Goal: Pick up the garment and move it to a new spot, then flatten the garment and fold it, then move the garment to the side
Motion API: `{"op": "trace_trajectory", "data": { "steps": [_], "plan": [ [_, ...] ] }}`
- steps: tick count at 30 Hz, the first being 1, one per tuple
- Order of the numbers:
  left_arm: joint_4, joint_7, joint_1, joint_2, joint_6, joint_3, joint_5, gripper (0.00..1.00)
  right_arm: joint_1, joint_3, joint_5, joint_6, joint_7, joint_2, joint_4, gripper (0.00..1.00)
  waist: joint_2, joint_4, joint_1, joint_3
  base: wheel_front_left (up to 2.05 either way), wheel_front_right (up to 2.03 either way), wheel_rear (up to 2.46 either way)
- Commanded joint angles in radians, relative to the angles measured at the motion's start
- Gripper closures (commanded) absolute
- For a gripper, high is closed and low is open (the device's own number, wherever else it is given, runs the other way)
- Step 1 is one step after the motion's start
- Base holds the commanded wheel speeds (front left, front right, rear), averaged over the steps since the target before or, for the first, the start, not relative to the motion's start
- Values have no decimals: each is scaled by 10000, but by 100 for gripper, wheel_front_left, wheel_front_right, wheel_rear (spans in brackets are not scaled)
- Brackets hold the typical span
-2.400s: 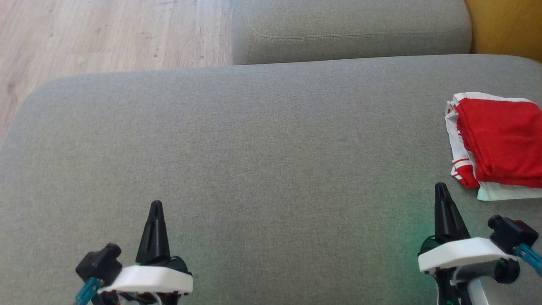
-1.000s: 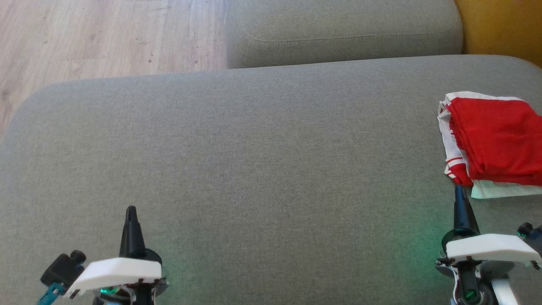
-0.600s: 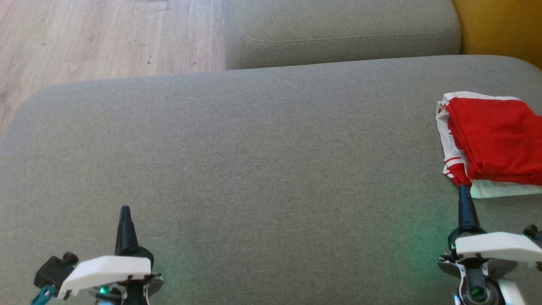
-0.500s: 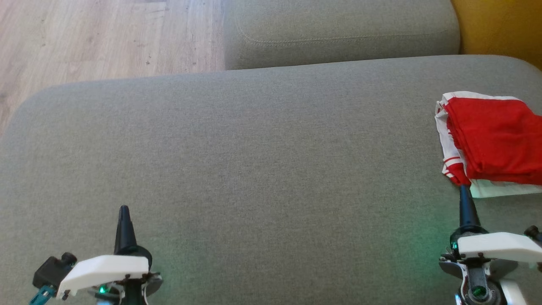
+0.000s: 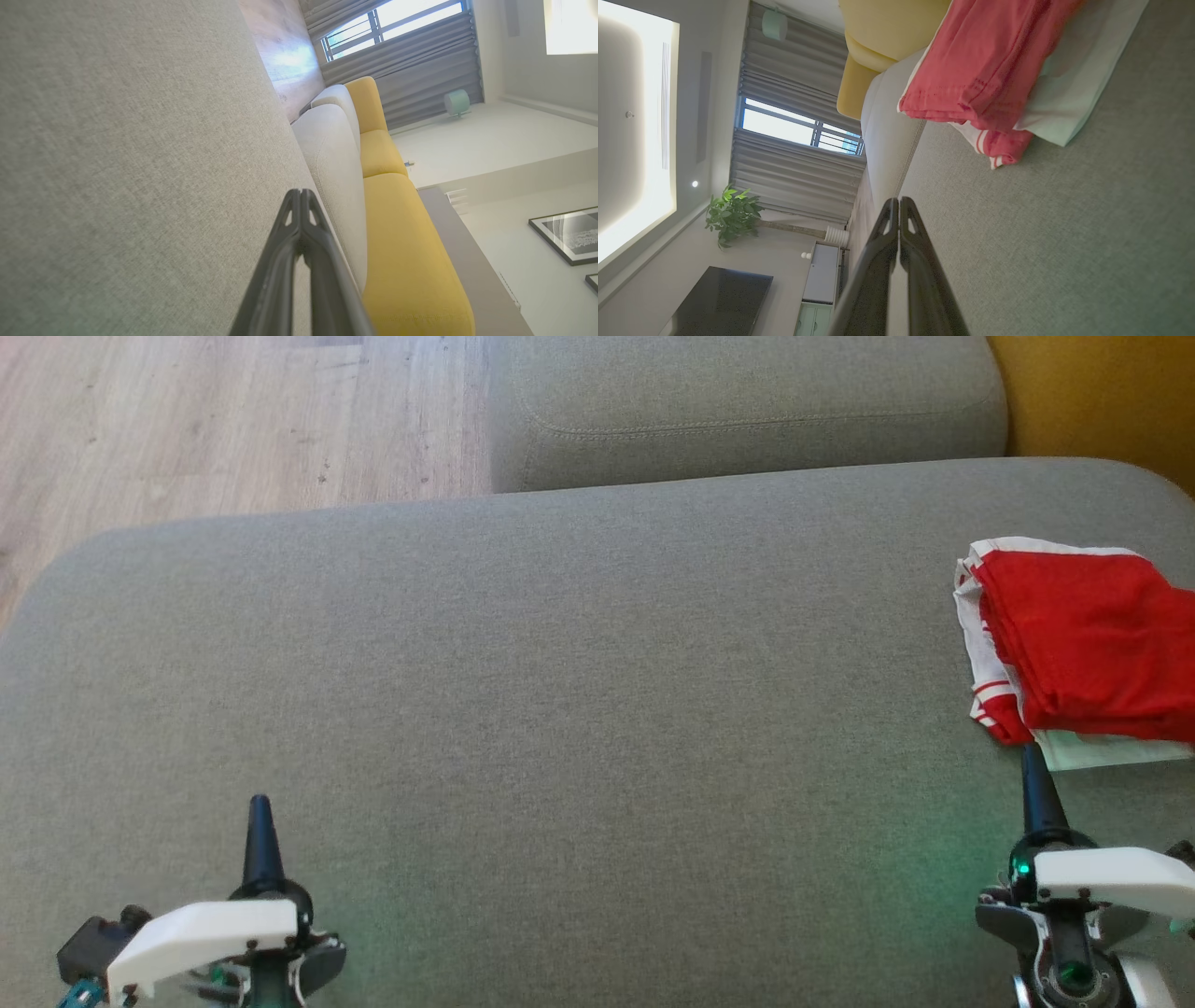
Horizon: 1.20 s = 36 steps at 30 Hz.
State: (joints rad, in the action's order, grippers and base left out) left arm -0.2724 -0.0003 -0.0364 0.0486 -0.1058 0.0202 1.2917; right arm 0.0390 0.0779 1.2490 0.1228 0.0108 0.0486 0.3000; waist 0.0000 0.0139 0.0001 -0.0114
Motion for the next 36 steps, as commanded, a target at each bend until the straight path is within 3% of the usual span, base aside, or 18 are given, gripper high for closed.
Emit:
{"op": "trace_trajectory", "data": {
  "steps": [1,31,36],
  "plan": [
    [293,54,-549,145,-77,-366,181,100,579,-100,235,59,66,93,-402,100,0,-2,0,2,0,0,0],
    [277,985,-700,148,-248,-1155,3295,100,681,273,3641,79,951,81,-556,100,0,-138,-1,82,0,0,0],
    [277,1001,-702,140,-249,-1173,3308,100,682,282,3660,79,962,77,-556,100,0,-139,-1,83,0,0,0]
  ]
}}
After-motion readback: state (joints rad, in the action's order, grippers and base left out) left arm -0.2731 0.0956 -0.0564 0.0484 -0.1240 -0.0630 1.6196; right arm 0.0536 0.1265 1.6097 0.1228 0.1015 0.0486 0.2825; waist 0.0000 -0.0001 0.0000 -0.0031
